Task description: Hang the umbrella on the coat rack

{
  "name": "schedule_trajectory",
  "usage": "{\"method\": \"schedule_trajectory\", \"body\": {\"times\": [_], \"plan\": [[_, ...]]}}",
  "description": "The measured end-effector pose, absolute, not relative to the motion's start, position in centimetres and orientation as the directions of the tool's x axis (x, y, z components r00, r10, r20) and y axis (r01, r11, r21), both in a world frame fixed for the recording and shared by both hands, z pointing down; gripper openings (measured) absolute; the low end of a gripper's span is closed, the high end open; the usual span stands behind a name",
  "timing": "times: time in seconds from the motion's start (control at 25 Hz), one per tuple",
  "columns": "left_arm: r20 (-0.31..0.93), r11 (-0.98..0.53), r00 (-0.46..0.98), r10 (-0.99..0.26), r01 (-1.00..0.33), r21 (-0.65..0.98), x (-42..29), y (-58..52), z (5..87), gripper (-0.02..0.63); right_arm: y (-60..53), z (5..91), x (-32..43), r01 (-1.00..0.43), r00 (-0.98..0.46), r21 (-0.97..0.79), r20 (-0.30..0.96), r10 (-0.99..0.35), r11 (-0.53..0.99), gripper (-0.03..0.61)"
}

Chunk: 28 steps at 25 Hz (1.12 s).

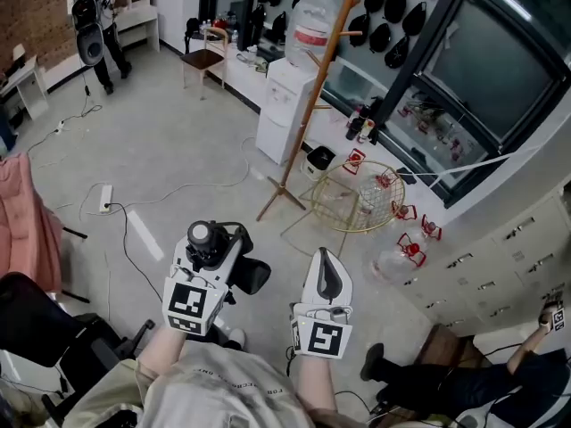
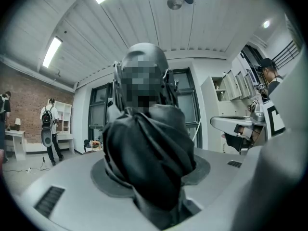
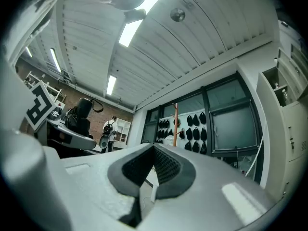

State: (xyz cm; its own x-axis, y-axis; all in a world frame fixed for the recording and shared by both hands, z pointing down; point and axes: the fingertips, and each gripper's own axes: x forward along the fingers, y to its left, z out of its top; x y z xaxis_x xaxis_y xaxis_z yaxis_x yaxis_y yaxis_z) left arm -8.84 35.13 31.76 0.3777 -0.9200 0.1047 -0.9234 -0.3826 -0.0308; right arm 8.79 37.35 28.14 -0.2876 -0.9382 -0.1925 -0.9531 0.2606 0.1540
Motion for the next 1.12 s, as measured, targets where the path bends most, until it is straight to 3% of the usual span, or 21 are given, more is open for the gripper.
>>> {"method": "schedule_trajectory", "body": {"times": [0.44, 0.52, 0.56, 0.64, 1.12], "plan": [[0.124, -0.382, 0.376, -0.918, -0.924, -0.029, -9.2, 34.6, 32.2, 0.229, 36.9, 28.6, 8.5, -0.942, -0.337, 0.076, -0.186, -0.923, 0.328, 0.0], [0.129, -0.386, 0.38, -0.916, -0.922, -0.028, -9.1, 34.0, 32.6, 0.229, 36.2, 29.3, 8.5, -0.931, -0.362, 0.034, -0.176, -0.915, 0.362, 0.037], [0.132, -0.39, 0.383, -0.914, -0.921, -0.026, -9.1, 33.6, 32.8, 0.229, 35.8, 29.6, 8.5, -0.926, -0.374, 0.014, -0.17, -0.912, 0.378, 0.101], [0.142, -0.397, 0.39, -0.91, -0.918, -0.022, -9.0, 32.7, 33.3, 0.229, 35.0, 30.1, 8.6, -0.919, -0.388, -0.009, -0.161, -0.907, 0.395, 0.298], [0.152, -0.444, 0.437, -0.886, -0.896, -0.014, -11.8, 24.3, 33.3, 0.229, 28.1, 29.9, 5.2, -0.926, -0.376, 0.026, -0.148, -0.915, 0.377, 0.307]]}}
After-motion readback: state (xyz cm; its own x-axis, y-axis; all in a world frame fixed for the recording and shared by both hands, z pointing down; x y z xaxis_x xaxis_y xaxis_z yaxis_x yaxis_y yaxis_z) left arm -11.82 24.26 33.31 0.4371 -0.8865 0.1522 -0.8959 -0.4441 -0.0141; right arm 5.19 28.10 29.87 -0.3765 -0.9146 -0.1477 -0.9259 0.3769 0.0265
